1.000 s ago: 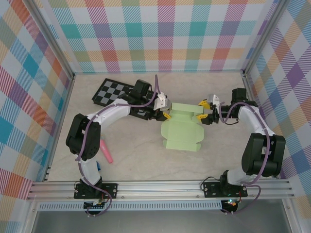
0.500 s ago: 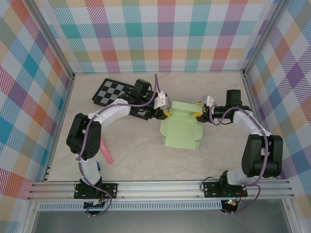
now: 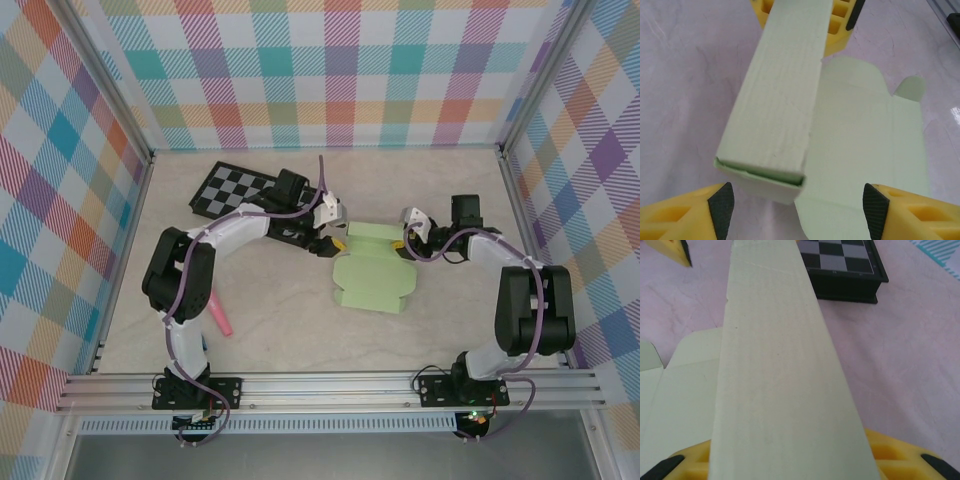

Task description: Fold the paper box

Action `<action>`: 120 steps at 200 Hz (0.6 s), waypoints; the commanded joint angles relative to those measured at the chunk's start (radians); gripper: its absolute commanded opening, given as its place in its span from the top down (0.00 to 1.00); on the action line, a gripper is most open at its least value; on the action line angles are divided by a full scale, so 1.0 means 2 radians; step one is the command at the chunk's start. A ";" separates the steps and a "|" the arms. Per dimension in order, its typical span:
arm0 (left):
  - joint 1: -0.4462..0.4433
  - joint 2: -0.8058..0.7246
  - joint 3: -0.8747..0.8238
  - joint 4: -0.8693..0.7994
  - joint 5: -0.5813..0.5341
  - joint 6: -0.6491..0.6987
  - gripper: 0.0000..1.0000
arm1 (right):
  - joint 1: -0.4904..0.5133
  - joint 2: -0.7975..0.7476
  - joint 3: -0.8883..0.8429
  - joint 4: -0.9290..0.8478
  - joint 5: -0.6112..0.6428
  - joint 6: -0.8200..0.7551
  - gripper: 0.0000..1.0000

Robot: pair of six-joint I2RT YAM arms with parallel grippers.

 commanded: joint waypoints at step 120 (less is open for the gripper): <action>-0.021 0.120 0.184 -0.007 -0.047 -0.074 0.29 | 0.046 0.082 0.034 0.024 0.090 -0.064 0.67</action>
